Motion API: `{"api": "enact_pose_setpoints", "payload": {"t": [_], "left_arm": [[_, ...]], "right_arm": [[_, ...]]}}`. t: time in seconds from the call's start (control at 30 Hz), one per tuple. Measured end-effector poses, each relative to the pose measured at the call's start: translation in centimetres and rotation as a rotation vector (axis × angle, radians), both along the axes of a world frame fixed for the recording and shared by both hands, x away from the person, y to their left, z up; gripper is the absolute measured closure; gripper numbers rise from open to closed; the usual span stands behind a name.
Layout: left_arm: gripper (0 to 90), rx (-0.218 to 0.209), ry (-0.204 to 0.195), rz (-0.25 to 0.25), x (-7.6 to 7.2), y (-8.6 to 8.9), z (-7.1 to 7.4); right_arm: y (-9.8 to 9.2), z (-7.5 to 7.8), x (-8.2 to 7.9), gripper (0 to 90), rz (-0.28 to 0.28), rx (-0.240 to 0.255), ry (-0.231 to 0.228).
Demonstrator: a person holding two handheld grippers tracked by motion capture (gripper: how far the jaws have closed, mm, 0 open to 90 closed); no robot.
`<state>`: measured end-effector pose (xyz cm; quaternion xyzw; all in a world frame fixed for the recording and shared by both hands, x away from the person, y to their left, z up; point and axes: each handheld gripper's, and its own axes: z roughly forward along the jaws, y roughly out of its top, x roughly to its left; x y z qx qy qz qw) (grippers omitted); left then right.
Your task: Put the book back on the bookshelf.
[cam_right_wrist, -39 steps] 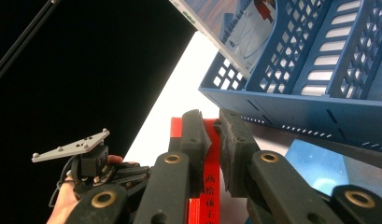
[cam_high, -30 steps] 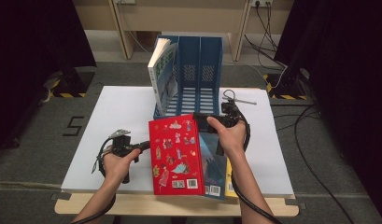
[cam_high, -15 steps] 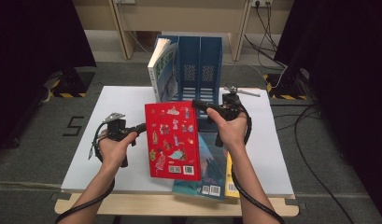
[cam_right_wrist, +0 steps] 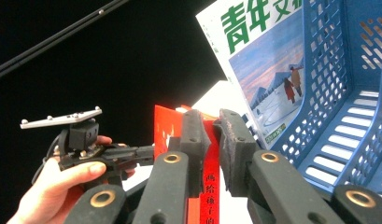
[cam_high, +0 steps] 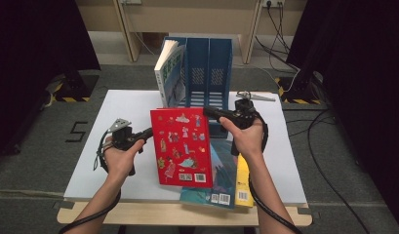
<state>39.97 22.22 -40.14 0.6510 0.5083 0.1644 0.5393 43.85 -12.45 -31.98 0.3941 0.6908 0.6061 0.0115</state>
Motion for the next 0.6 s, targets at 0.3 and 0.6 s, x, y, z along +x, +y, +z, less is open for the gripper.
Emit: {"api": "enact_pose_setpoints", "payload": {"t": [0.3,0.6], "left_arm": [[89.4,0.011,-0.04,0.0,-1.0,-0.5,0.1],[89.4,0.01,-0.066,-0.006,-1.6,-0.8,0.3]], "right_arm": [[-0.7,-0.2,-0.6,80.3,0.014,-0.003,-0.021],[-0.7,-0.3,-1.1,73.0,0.054,-0.019,-0.022]]}}
